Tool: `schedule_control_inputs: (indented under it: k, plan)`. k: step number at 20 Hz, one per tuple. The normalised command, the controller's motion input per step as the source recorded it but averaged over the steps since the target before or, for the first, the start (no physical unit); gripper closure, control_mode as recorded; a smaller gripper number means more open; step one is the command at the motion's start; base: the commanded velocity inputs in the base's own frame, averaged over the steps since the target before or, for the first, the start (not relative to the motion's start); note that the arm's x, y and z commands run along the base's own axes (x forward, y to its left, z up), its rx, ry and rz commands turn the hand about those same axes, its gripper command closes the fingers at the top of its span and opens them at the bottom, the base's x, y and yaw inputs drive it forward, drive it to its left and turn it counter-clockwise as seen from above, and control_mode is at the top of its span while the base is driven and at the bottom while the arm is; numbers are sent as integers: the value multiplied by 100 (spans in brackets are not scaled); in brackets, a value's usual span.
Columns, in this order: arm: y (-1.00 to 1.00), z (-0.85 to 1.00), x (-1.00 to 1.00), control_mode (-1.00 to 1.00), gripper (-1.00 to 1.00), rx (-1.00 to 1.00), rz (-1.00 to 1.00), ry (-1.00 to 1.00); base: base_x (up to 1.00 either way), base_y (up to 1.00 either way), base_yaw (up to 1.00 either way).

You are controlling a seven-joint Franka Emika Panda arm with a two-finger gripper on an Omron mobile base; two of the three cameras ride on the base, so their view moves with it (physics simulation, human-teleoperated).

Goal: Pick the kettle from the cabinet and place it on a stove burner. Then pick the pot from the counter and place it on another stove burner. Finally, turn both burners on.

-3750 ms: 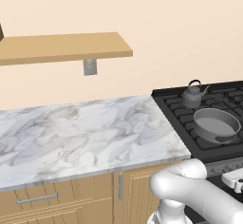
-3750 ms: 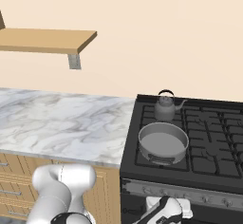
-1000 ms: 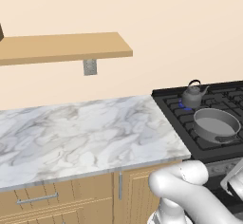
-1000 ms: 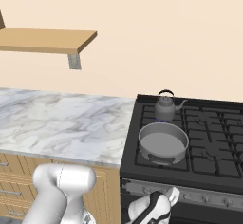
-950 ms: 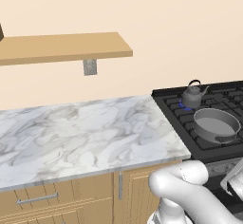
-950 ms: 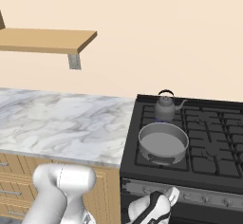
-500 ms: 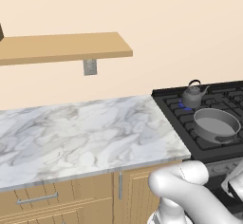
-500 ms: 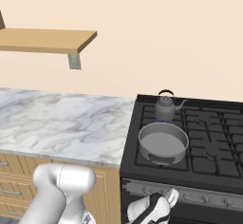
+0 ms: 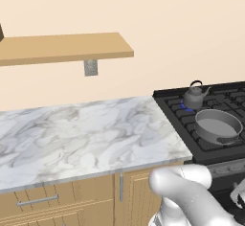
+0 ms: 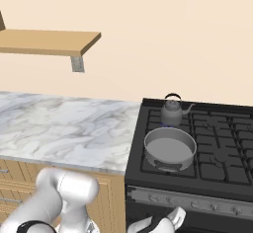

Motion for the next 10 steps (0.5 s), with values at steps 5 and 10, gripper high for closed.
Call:
schedule_control_inputs:
  k: [5, 10]
  plan:
    - [0, 36, -62, -100, -100, 0, 0, 0, 0, 0, 0]
    - [0, 48, -62, -100, -100, 0, 0, 0, 0, 0, 0]
